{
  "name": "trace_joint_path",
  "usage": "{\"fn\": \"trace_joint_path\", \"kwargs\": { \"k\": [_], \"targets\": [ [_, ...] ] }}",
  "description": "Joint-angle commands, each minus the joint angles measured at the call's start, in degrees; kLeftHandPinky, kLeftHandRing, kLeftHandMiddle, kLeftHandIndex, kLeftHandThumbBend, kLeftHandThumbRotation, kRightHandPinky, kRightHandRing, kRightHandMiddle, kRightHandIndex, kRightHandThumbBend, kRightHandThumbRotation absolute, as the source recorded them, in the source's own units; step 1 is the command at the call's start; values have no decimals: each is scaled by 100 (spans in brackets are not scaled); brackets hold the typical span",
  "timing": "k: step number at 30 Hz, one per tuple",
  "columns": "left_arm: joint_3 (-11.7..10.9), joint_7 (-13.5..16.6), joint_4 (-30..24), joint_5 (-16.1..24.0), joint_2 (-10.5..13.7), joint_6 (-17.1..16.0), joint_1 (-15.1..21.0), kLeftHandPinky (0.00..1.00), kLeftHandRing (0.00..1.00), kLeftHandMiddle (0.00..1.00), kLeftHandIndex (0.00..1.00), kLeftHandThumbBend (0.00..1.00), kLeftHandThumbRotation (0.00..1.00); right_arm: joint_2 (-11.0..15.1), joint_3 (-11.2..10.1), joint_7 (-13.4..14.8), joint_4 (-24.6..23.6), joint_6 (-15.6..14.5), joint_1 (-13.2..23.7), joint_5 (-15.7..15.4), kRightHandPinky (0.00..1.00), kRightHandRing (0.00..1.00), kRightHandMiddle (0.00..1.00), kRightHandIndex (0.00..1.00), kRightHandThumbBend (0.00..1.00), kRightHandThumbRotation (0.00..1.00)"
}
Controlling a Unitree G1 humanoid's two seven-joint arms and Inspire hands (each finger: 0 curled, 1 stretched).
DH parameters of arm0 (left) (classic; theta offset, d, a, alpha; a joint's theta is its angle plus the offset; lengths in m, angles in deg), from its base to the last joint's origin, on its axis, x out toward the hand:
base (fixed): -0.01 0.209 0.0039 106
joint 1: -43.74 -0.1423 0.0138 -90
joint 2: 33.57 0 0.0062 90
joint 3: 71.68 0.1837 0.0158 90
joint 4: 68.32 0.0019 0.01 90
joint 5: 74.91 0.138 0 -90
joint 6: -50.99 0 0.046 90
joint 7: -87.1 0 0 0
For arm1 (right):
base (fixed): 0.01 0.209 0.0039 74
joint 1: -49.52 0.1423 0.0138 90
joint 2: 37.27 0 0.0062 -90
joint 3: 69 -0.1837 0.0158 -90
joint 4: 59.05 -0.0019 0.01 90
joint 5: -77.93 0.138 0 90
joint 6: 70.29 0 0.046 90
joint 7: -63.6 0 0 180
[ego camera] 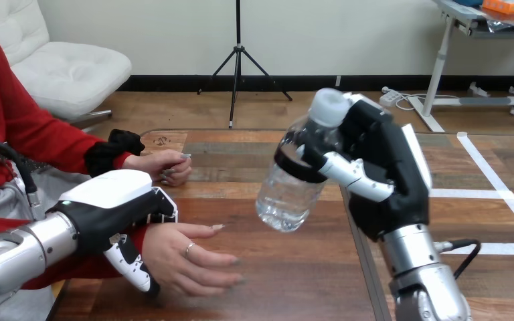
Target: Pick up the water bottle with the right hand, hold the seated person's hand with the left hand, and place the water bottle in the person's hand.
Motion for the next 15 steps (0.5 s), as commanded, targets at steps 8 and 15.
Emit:
{"fn": "trace_joint_path", "kwargs": {
  "k": [8, 15],
  "targets": [
    [-537, -54, -1126, -496, 18, 102, 380, 26, 32, 39, 41, 95, 0, -281, 39, -122, 753, 584, 954, -47, 30, 36, 44, 45, 84, 0],
    [-563, -43, -1279, -500, -14, 89, 399, 27, 33, 40, 41, 96, 0, -353, 71, -173, 1162, 859, 1129, -138, 30, 37, 44, 45, 83, 0]
  ]
}}
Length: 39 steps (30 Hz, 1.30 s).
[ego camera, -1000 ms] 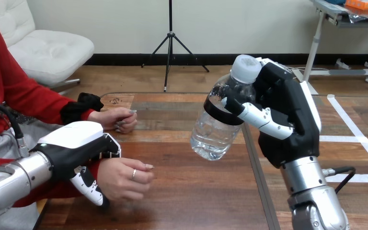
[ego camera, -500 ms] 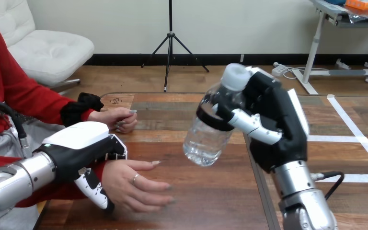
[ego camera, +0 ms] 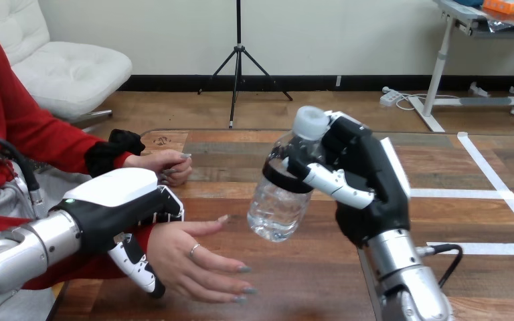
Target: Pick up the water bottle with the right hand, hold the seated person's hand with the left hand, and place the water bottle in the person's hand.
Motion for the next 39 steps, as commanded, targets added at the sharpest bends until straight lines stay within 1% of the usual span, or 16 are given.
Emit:
{"fn": "trace_joint_path", "kwargs": {
  "k": [1, 8, 19, 25, 28, 31, 35, 39],
  "targets": [
    [-482, 139, -845, -382, -19, -99, 491, 27, 33, 40, 41, 96, 0, -249, 42, -79, 216, 500, 871, -46, 30, 37, 44, 45, 83, 0],
    [-476, 66, -1027, -454, -73, -18, 526, 27, 33, 40, 41, 97, 0, -339, 90, -132, 524, 696, 992, -48, 30, 37, 44, 45, 83, 0],
    [-481, 34, -1270, -466, -146, 45, 570, 27, 33, 39, 41, 97, 0, -480, 187, -252, 835, 902, 1023, 60, 30, 37, 44, 45, 82, 0],
    [-459, -5, -1406, -461, -165, 82, 630, 27, 33, 39, 41, 97, 0, -586, 246, -317, 1129, 1176, 1036, 66, 31, 37, 44, 45, 83, 0],
    [-450, -52, -1480, -481, -167, 130, 660, 27, 33, 39, 41, 97, 0, -664, 276, -369, 1255, 1245, 1032, 152, 31, 37, 44, 45, 83, 0],
    [-451, -95, -1560, -499, -172, 185, 679, 28, 33, 39, 41, 97, 0, -732, 325, -352, 1349, 1300, 1011, 177, 32, 38, 44, 45, 83, 0],
    [-457, -161, -1659, -532, -191, 286, 707, 28, 33, 40, 41, 96, 0, -809, 420, -273, 1478, 1450, 975, 79, 34, 39, 44, 45, 83, 0],
    [-459, -214, -1705, -554, -203, 347, 732, 28, 33, 40, 41, 96, 0, -893, 515, -213, 1533, 1524, 923, 40, 35, 39, 44, 45, 83, 0]
  ]
}}
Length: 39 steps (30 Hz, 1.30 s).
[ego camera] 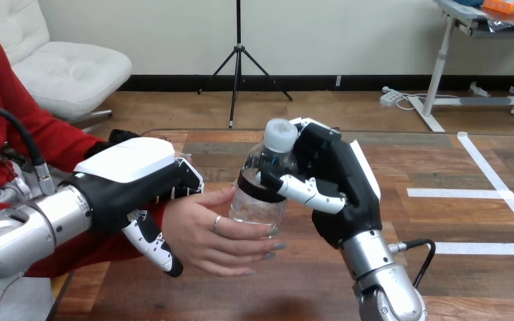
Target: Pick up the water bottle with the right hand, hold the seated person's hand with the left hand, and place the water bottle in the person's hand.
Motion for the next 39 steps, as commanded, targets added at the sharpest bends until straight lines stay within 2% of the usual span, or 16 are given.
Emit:
{"fn": "trace_joint_path", "kwargs": {
  "k": [1, 10, 14, 26, 39],
  "targets": [
    [-243, 44, -704, -339, -181, -28, 663, 28, 33, 40, 40, 96, 0, -867, 227, 86, 66, 284, 388, -9, 35, 39, 44, 45, 83, 0],
    [-252, 24, -665, -350, -221, -65, 697, 28, 33, 39, 40, 95, 0, -1044, 480, 145, -54, 186, 168, 36, 35, 39, 44, 45, 82, 0],
    [-243, 49, -619, -347, -241, -129, 717, 28, 33, 40, 40, 94, 0, -1084, 606, 149, -59, 264, 90, 17, 35, 39, 44, 44, 83, 0],
    [-200, 24, -656, -376, -312, -53, 705, 30, 35, 41, 41, 92, 0, -1100, 890, 115, -236, 147, -137, 117, 37, 40, 43, 44, 85, 0],
    [-151, -27, -650, -332, -384, 29, 712, 30, 35, 40, 41, 92, 0, -1074, 1071, 31, -322, 174, -279, 214, 37, 39, 43, 44, 86, 0]
  ]
}}
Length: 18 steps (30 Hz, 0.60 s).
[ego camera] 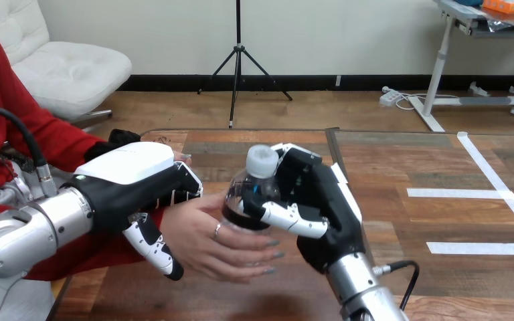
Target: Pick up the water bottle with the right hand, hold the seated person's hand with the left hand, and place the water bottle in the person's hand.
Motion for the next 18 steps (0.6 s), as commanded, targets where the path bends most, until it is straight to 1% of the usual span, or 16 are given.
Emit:
{"fn": "trace_joint_path", "kwargs": {
  "k": [1, 7, 13, 18],
  "targets": [
    [-150, 139, -649, -327, -298, -121, 714, 30, 35, 40, 41, 93, 0, -1085, 468, -125, -470, 154, 91, 90, 37, 39, 43, 44, 86, 0],
    [-139, 121, -617, -273, -322, -76, 714, 30, 35, 40, 41, 93, 0, -1065, 518, -78, -513, 180, 76, 80, 36, 39, 43, 44, 86, 0],
    [-123, 171, -520, -202, -363, -133, 728, 30, 34, 40, 40, 94, 0, -1059, 530, -117, -532, 185, 89, 124, 36, 39, 43, 44, 86, 0],
    [-105, 185, -449, -158, -396, -115, 745, 28, 33, 39, 39, 94, 0, -1054, 544, -51, -572, 145, 103, 78, 37, 40, 43, 44, 86, 0]
  ]
}}
